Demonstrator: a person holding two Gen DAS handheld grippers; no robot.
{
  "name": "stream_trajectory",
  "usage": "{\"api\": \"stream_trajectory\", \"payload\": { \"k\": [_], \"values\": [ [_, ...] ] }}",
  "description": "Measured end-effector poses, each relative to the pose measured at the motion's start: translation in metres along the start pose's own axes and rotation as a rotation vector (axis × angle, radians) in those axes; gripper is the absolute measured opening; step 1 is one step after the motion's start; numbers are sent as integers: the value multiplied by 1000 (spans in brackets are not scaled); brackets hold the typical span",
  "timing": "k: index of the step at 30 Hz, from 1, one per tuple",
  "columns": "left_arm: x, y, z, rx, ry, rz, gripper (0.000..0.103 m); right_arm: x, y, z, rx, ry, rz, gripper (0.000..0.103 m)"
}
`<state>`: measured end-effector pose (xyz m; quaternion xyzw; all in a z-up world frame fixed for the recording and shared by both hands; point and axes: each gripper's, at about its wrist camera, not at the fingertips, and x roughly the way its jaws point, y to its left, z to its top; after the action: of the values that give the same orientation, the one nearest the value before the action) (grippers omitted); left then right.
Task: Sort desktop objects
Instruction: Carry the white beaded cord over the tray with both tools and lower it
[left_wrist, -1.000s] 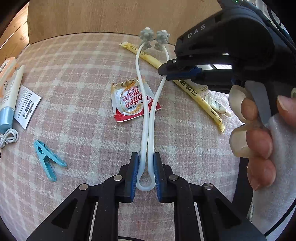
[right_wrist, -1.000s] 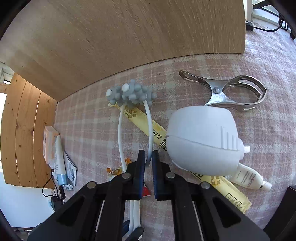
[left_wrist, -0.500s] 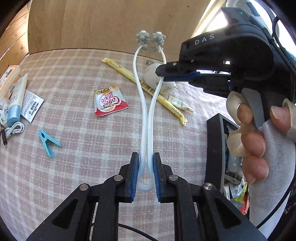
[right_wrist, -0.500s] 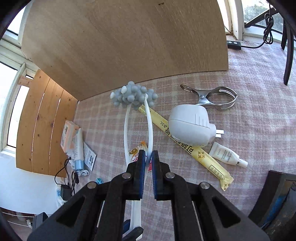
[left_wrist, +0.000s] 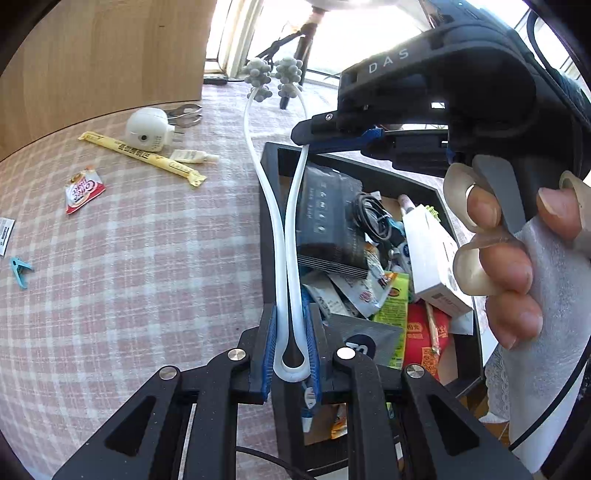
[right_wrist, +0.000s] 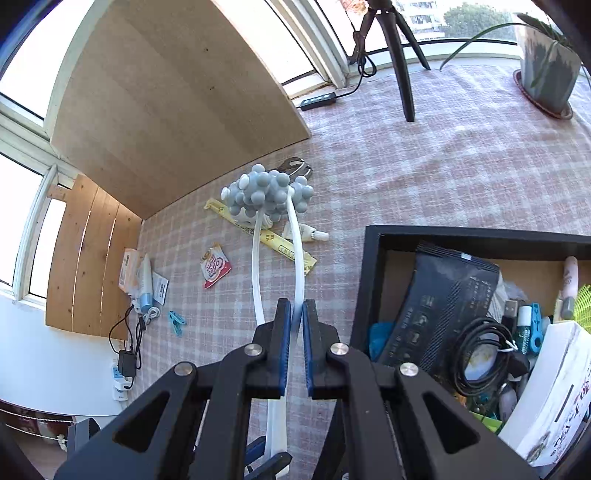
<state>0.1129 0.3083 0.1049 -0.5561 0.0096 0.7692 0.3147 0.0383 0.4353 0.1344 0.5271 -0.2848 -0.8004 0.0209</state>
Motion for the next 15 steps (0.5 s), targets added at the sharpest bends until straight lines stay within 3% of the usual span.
{"api": "stream_trajectory", "payload": {
  "k": [6, 15],
  "values": [
    [-3, -53, -15, 91, 37, -37, 15, -37, -56, -28, 87, -32, -43, 7],
    [-2, -99, -27, 190, 50, -57, 15, -72, -101, -50, 145, -65, -79, 8]
  ]
}}
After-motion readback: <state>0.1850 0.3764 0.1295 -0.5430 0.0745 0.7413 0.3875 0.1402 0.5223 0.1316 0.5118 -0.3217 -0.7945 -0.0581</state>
